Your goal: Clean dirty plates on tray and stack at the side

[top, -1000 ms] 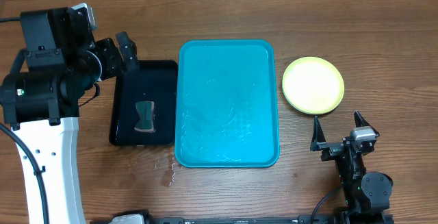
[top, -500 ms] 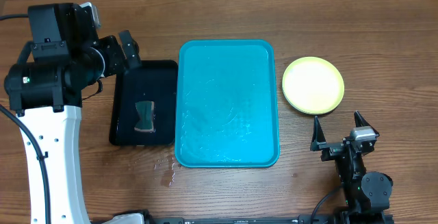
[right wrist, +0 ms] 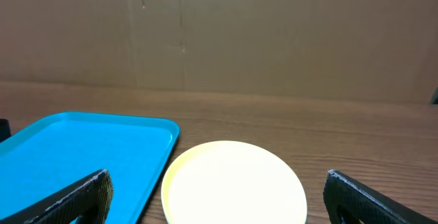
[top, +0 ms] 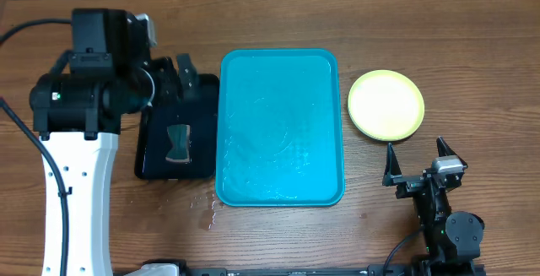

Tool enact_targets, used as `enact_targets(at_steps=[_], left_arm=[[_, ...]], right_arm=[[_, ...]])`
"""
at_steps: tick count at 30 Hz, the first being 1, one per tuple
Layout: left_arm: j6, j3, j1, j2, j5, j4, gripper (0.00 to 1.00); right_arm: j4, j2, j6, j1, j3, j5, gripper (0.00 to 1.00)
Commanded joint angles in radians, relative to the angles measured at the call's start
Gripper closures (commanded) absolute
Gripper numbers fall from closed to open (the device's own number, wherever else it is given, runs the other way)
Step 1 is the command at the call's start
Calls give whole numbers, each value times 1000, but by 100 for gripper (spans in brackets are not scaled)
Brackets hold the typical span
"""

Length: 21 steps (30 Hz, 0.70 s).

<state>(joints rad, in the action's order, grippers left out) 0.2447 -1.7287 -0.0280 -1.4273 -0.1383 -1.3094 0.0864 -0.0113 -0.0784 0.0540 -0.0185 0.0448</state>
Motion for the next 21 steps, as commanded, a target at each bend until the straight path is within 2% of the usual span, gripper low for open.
enact_targets(at_steps=[1, 7, 13, 21], left_arm=[[-13, 5, -12, 18, 56, -70, 0], [-12, 175, -12, 126, 83, -31, 0], [-13, 336, -12, 309, 82, 192, 0], [-13, 359, -12, 532, 66, 438, 0]], right_arm=[[-6, 8, 3, 3, 11, 1, 1], [-6, 8, 3, 3, 11, 1, 0], [-6, 8, 3, 3, 11, 1, 0], [-6, 8, 3, 3, 11, 1, 0]])
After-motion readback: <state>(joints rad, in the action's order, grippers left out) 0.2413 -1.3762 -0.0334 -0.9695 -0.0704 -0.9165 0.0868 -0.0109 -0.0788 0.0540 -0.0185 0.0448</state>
